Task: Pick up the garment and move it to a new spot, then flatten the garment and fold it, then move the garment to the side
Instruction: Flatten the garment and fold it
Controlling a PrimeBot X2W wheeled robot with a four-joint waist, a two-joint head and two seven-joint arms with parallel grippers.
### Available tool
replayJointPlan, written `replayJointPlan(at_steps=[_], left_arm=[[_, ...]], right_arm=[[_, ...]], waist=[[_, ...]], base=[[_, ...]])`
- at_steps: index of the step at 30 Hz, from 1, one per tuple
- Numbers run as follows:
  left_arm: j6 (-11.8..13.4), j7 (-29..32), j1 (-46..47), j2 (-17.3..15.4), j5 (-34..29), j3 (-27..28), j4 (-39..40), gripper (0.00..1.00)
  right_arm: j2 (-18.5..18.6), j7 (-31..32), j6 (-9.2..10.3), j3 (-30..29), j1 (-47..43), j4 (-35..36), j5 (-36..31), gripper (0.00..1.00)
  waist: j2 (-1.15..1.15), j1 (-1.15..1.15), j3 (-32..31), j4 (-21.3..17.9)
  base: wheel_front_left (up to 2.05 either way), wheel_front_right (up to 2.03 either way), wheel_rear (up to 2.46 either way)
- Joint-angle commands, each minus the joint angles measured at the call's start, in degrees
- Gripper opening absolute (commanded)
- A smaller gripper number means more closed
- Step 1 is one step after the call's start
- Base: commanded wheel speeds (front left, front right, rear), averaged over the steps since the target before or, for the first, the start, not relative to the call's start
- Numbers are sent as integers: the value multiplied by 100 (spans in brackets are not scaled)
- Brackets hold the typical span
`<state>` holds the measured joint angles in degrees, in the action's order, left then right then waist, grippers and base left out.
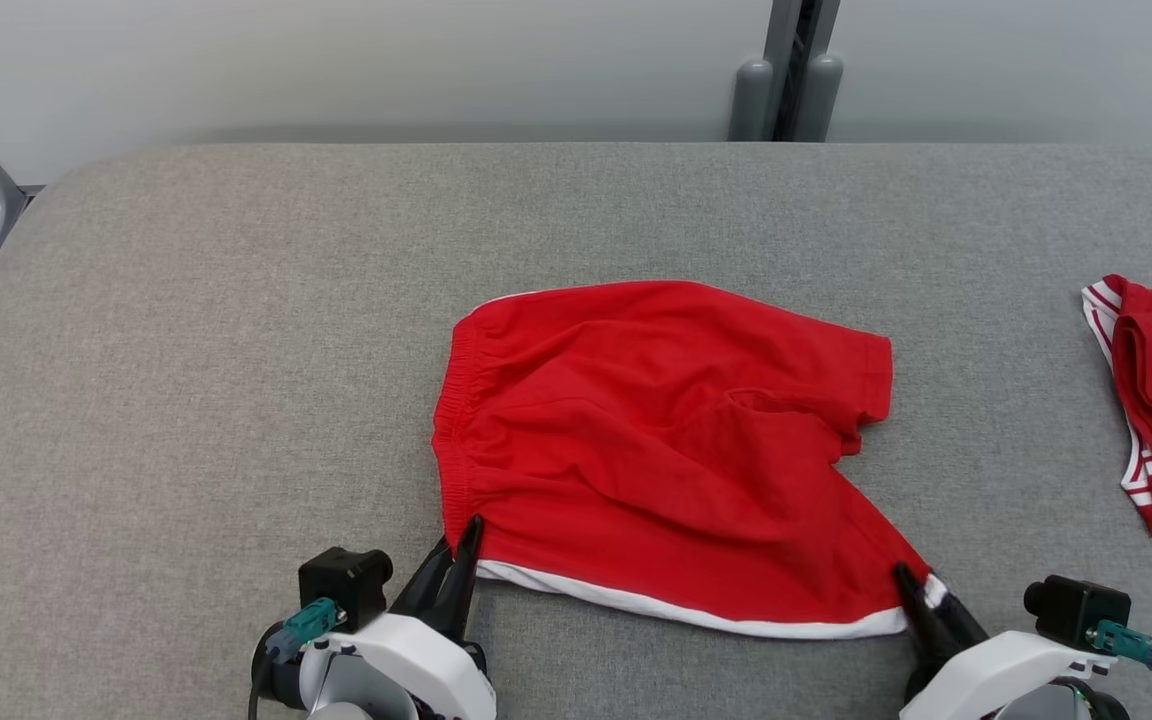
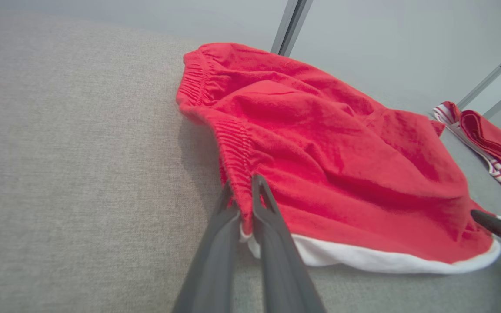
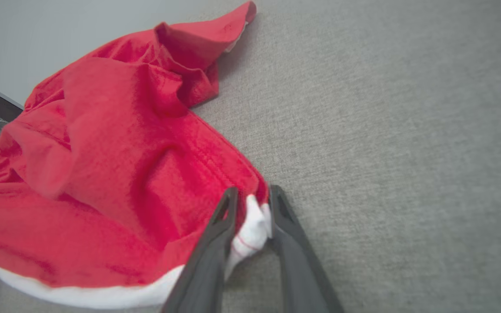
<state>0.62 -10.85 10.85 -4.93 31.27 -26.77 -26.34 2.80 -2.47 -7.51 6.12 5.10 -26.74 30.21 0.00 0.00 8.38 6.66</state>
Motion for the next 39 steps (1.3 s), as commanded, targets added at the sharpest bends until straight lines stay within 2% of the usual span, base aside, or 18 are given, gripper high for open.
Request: replayJointPlan(at_steps=[1,5,8,10,17,19,24,29,33,39], left_arm=[[25,12,52,-50,26,-5,31,0],[22,36,68,-99,53,0,80,0],[-172,205,4,-89,318,67,329,0],[-241,379,13,-195,376,58,510,0],[-413,1315,58,-446,877,75,1541,0],[-415,1870,196,-447,1321,176,2126,0],[-60,2782,572,-453,2112,551,2843,0],[397,3502,1220,-453,2581,864,3147,0],[778,3873,1825,-395,2851,1120,2981,0],[1504,4276,2712,-219,3315,1592,2353,0]], right_arm=[[20,23,4,19,33,-57,13,0],[27,-24,4,7,108,-69,-21,0],[28,-73,4,-10,203,117,-73,0],[56,-53,4,-47,274,268,-91,0],[231,181,4,-244,607,1054,-315,0],[257,363,4,-345,790,1452,-328,0],[176,620,4,-718,1236,1940,-79,0],[72,928,4,-1108,1871,2138,168,0],[25,1187,4,-1337,2469,2087,337,0],[25,1348,4,-1421,3386,1553,704,0]], waist=[[0,0,5,5],[0,0,-3,7],[0,0,-42,-14],[0,0,-95,-28],[0,0,-415,-88],[0,0,-559,-113],[0,0,-769,-178],[0,0,-854,-255],[0,0,-818,-323],[0,0,-536,-429]], base=[[0,0,0],[0,0,0],[0,0,0],[0,0,0],[0,0,0],[0,0,0],[0,0,0],[0,0,0],[0,0,0],[0,0,0]])
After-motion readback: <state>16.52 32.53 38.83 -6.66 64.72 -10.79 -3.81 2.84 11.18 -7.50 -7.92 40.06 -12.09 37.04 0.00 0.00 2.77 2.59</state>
